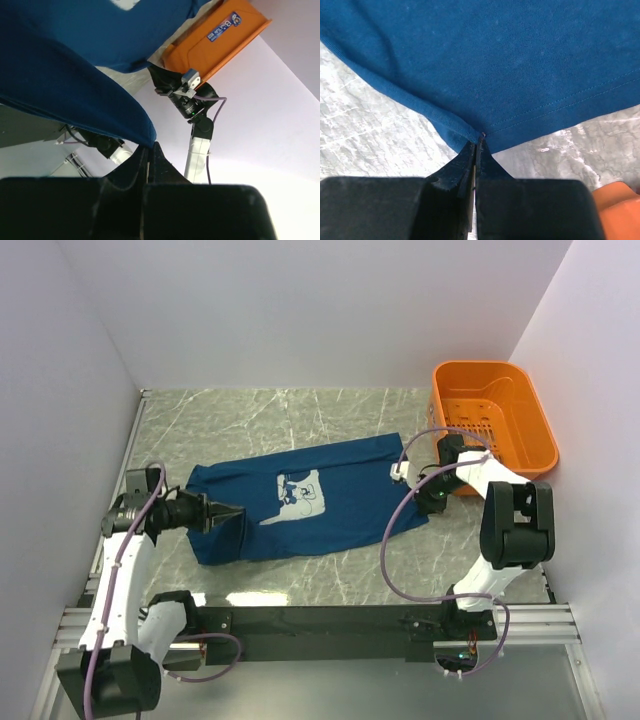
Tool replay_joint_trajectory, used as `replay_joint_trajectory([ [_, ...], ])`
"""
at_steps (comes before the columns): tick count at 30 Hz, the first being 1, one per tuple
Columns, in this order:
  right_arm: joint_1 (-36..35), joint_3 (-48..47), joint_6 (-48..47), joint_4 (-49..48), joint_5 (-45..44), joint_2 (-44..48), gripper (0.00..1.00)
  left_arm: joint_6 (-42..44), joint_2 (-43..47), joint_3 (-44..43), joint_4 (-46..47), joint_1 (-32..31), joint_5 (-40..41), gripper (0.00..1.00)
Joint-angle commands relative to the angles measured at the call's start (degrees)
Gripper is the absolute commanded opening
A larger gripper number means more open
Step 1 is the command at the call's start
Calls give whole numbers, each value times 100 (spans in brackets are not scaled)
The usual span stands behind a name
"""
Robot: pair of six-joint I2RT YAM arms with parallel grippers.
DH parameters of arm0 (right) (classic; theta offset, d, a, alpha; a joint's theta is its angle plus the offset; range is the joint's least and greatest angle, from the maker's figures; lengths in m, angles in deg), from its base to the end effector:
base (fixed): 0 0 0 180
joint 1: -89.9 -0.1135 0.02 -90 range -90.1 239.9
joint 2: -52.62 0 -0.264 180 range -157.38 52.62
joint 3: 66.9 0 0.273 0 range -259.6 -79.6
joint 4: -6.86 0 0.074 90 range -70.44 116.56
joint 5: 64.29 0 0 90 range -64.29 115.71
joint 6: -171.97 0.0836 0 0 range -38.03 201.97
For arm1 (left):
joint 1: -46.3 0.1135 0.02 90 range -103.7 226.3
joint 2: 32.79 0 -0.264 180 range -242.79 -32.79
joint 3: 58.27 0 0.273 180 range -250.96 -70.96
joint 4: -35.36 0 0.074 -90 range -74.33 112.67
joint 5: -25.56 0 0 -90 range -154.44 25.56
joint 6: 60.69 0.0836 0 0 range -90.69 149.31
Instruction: Fold and stack the t-shirts
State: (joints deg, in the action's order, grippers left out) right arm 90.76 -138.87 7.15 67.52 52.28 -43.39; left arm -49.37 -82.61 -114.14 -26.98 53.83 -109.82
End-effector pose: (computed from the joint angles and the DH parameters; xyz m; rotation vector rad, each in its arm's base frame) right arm 0.3112 0.0327 0.1167 -1.6799 2.1809 0.4351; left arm 0.2009 -0.0335 0.2336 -1.6361 2.2613 -1.4297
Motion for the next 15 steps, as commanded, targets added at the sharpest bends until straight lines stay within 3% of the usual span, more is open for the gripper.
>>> replay_joint_trajectory([
  [1, -42, -138, 64, -111, -55, -23, 0, 37, -203, -296, 552, 12, -119, 1],
  [15, -42, -419, 935, -534, -249, -366, 0, -52, -1626, -674, 1835, 91, -111, 1],
])
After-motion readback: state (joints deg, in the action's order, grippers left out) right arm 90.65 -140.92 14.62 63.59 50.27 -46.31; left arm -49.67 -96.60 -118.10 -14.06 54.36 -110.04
